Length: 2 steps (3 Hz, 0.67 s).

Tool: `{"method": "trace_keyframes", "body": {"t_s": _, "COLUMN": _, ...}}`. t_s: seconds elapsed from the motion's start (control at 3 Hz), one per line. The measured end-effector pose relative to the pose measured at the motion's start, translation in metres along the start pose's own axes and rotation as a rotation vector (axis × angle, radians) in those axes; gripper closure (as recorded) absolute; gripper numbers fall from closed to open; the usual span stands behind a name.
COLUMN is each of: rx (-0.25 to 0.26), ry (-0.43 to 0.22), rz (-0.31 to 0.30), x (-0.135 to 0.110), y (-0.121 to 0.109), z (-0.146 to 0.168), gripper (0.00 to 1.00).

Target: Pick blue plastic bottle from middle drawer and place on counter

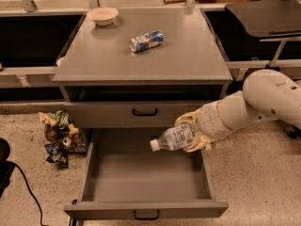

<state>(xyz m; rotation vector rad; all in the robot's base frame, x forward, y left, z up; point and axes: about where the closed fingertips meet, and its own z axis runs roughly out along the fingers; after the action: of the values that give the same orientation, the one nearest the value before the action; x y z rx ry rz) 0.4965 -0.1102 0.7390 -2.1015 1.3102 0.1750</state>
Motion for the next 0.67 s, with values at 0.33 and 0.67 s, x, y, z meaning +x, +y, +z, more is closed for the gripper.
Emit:
{"method": "trace_keyframes", "body": {"t_s": 0.33, "rx": 0.043, "ry": -0.001, "rz": -0.021, "x": -0.001, "y": -0.028, "z": -0.022, "gripper": 1.0}}
{"method": "trace_keyframes", "body": {"t_s": 0.67, "rx": 0.091, "ry": 0.021, "rz": -0.066, "x": -0.006, "y": -0.08, "z": -0.065, "gripper": 1.0}}
